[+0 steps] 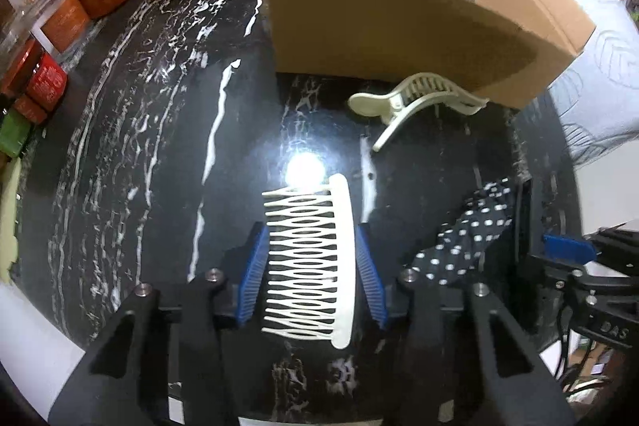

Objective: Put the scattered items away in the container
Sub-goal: 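Lift the white comb and black banana clip and carry them over the box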

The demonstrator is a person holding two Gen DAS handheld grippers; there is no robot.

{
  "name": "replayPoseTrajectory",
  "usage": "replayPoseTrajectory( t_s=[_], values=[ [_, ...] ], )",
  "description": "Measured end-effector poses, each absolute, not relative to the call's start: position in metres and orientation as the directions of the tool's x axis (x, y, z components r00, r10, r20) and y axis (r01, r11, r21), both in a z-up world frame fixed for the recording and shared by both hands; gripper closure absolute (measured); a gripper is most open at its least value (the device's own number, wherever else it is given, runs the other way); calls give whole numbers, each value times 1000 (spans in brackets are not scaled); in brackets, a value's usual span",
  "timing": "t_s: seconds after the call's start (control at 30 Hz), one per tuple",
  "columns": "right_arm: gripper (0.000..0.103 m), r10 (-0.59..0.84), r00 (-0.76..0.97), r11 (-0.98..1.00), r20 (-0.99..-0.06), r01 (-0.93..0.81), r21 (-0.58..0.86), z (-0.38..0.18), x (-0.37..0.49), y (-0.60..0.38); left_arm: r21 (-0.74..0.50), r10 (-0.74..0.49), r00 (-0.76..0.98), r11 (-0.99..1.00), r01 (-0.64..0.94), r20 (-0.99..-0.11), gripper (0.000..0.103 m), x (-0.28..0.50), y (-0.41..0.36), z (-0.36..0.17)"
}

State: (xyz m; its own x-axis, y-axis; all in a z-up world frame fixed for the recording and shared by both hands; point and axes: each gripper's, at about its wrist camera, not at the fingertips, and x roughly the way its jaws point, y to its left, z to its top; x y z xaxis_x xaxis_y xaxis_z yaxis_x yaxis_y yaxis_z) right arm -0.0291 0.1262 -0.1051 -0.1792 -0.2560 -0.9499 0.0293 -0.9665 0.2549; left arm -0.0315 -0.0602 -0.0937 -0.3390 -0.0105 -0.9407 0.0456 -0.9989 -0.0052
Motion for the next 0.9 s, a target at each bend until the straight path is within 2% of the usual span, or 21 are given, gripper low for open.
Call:
replayPoseTrajectory(
  t_s=[0.27, 0.9],
  values=[
    [71, -284, -199, -957, -938, -6, 291, -100, -26, 139, 2, -12, -355, -1000, 27, -935, 61, -30, -56, -77],
    [73, -336, -277, -941, -900, 71, 330, -51, -33, 148, 11, -3, -414, -1000, -18, -910, 61, -43, -30, -31]
  ],
)
